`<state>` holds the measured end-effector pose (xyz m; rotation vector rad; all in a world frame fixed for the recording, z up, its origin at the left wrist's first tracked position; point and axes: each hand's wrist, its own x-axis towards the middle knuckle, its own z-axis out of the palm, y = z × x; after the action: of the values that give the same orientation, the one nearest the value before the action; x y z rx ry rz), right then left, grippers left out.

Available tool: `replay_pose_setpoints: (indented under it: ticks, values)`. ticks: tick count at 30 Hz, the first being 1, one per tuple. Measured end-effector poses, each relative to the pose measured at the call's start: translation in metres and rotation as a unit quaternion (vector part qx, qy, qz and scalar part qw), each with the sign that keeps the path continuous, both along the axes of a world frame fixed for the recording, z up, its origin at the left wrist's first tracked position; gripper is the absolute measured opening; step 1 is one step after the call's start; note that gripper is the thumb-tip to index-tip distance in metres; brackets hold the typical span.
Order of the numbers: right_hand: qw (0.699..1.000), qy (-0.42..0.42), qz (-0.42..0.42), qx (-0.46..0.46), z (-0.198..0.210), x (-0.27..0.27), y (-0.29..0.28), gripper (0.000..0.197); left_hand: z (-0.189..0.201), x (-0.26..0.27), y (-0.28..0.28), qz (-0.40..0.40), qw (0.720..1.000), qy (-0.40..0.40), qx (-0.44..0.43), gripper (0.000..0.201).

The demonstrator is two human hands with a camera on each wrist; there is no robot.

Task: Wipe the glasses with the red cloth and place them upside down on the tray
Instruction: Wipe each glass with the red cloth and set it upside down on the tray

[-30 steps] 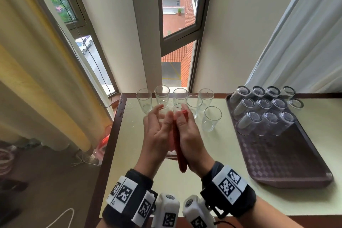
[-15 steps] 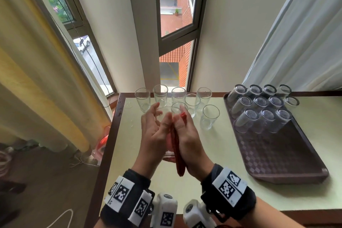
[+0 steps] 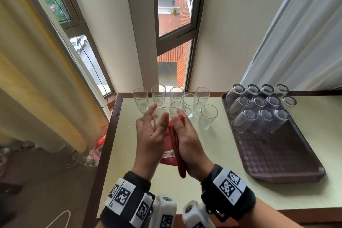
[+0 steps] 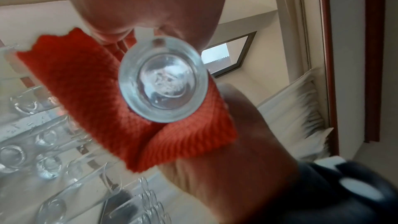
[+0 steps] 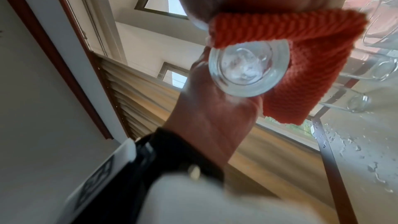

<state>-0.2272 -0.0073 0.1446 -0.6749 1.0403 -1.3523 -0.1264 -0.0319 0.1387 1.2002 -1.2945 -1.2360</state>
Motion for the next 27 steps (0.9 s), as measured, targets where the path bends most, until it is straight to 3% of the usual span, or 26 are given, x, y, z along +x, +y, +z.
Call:
replay_pose_setpoints:
  ticks: [3, 6, 11, 16, 20, 24, 27]
  values:
    - [0.999, 0.008, -0.039, 0.013, 0.012, -0.005, -0.008, 0.063, -0.007, -0.007, 0.001, -0.01, 1.0, 0.016, -0.002, 0.058]
    - [0.998, 0.012, -0.052, 0.017, 0.017, -0.007, -0.011, 0.059, -0.003, -0.013, 0.001, -0.023, 1.0, 0.009, -0.005, 0.046]
    - [0.998, -0.033, -0.045, 0.01, 0.001, -0.011, 0.006, 0.033, -0.003, -0.01, -0.001, -0.056, 0.997, -0.056, -0.006, 0.06]
    - [0.996, -0.037, -0.076, 0.01, 0.002, -0.018, -0.006, 0.038, -0.01, -0.017, 0.004, -0.06, 0.998, -0.033, -0.001, 0.075]
    - [0.997, -0.012, -0.078, 0.001, 0.005, -0.015, -0.008, 0.042, -0.007, -0.02, 0.001, -0.047, 0.999, -0.027, 0.001, 0.073]
    - [1.0, -0.016, -0.025, -0.011, 0.002, -0.009, 0.002, 0.039, 0.0, -0.017, -0.003, -0.019, 1.0, -0.019, 0.0, 0.067]
    - [0.999, -0.005, -0.044, -0.002, 0.008, -0.016, -0.006, 0.044, -0.004, -0.018, -0.002, -0.025, 1.0, -0.008, 0.001, 0.063]
